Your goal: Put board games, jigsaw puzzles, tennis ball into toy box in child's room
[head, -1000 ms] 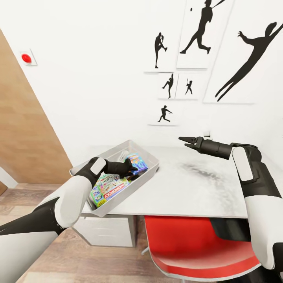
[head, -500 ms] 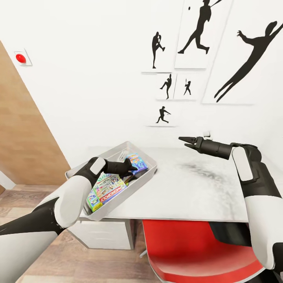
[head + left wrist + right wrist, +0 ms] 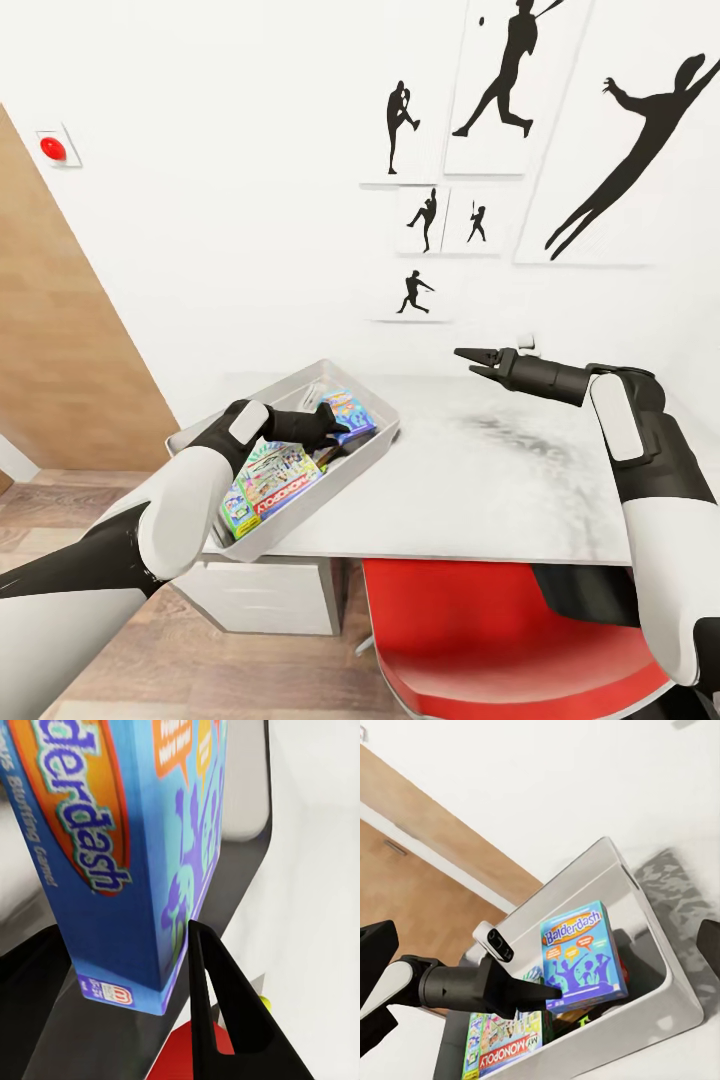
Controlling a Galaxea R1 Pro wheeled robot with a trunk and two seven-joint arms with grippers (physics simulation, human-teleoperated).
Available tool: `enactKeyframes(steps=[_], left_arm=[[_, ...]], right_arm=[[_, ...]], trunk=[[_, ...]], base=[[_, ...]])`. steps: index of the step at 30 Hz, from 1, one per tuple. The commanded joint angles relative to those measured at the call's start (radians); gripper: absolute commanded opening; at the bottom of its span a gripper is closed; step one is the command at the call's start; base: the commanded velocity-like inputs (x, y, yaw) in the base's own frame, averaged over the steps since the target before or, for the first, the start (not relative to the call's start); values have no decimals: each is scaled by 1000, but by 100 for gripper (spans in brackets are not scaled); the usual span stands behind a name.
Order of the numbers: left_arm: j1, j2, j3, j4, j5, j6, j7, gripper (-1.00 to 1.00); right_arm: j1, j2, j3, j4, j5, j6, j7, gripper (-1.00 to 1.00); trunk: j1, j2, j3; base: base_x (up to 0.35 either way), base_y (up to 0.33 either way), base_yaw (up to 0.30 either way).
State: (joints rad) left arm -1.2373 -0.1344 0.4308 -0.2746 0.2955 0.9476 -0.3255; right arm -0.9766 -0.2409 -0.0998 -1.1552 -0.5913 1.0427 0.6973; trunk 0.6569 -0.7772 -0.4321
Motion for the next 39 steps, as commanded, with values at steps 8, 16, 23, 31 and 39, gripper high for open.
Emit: enactKeyframes(steps=[8,16,23,31,39], left_arm=[[-1,-1,6,-1,-6,6,-3,-100],[-1,-1,6,-1,-6,5,-3,-100],[-1,-1,6,-1,-6,5,-3,-100],[-1,-1,6,-1,-6,5,-3,-100],[-1,0,6,-1,-6,6,-3,-100]], right_arm=[[-1,0,-1,0,5,4,7,100],[-1,0,-1,0,5,4,7,100],[-1,0,-1,0,5,4,7,100],[-1,0,-1,0,5,4,7,100],[-1,0,-1,0,5,4,7,100]], trunk=[[0,-1,-1],[0,-1,-1],[0,-1,-1],[0,-1,-1],[0,-1,-1]], base=[[0,0,0],[14,35,0],[4,6,0],[0,0,0],[0,0,0]])
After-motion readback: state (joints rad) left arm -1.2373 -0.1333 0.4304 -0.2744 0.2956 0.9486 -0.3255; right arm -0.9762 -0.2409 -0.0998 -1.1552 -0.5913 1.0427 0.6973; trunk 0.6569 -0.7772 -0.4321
